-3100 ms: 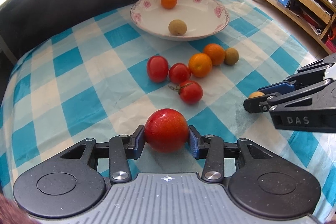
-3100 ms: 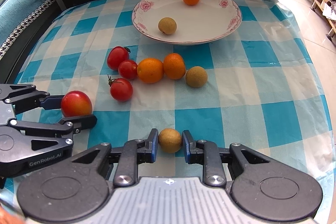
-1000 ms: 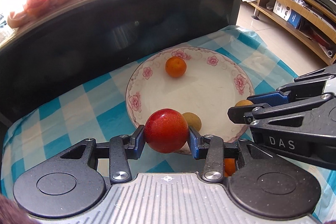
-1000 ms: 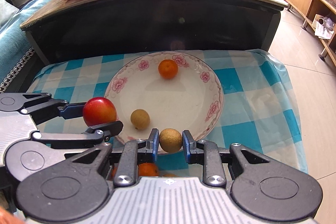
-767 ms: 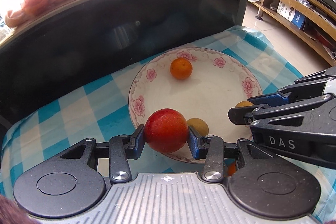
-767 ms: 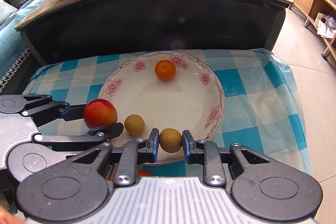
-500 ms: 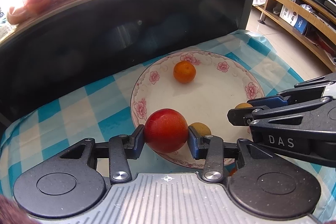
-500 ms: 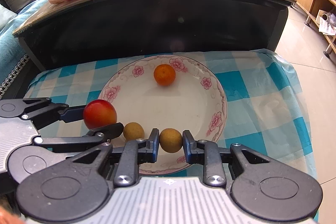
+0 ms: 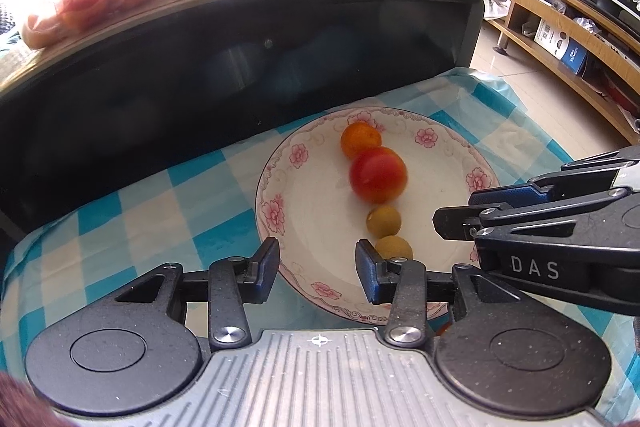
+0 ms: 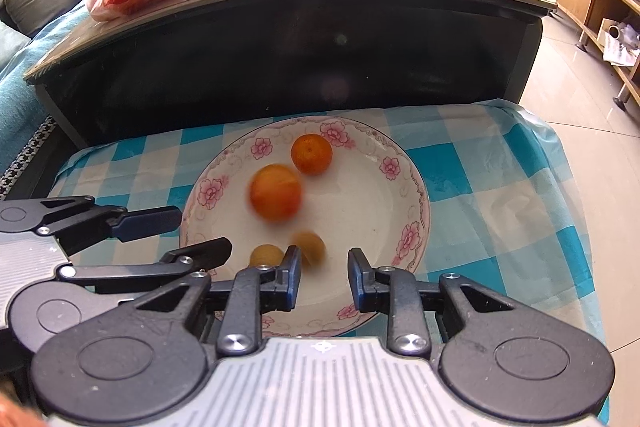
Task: Organize fruits
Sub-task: 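Carry the tomato and tan fruit into the white bowl and open both tools, then withdraw both open tools from the bowl toward the remaining fruits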
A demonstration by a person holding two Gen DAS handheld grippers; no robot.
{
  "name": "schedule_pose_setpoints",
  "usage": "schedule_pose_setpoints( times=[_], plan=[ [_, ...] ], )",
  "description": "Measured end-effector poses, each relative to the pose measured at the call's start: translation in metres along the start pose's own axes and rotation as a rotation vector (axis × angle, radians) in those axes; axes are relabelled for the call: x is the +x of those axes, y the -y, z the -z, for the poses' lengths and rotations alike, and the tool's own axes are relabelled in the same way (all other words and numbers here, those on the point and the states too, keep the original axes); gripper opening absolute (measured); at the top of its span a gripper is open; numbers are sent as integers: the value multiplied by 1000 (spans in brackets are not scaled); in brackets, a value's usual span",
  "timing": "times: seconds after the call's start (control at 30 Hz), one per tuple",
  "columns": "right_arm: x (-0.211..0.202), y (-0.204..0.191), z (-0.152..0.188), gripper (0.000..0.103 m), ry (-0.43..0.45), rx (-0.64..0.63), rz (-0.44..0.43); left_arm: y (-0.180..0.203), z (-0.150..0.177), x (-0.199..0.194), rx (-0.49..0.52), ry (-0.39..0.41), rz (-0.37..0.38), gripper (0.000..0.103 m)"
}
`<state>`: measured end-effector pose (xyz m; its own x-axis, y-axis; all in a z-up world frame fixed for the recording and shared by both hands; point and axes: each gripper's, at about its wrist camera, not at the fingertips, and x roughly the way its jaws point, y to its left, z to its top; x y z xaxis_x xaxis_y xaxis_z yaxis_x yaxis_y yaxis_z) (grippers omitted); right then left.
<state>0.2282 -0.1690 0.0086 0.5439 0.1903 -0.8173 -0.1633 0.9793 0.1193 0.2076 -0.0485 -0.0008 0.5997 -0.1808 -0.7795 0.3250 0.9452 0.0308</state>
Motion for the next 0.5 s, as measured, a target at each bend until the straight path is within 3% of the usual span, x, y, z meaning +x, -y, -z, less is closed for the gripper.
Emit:
schedule_pose_setpoints(
  times=[0.5],
  plan=[
    [-12, -6, 5, 30, 12, -5, 4, 1, 7, -17, 12, 10, -7, 52]
  ],
)
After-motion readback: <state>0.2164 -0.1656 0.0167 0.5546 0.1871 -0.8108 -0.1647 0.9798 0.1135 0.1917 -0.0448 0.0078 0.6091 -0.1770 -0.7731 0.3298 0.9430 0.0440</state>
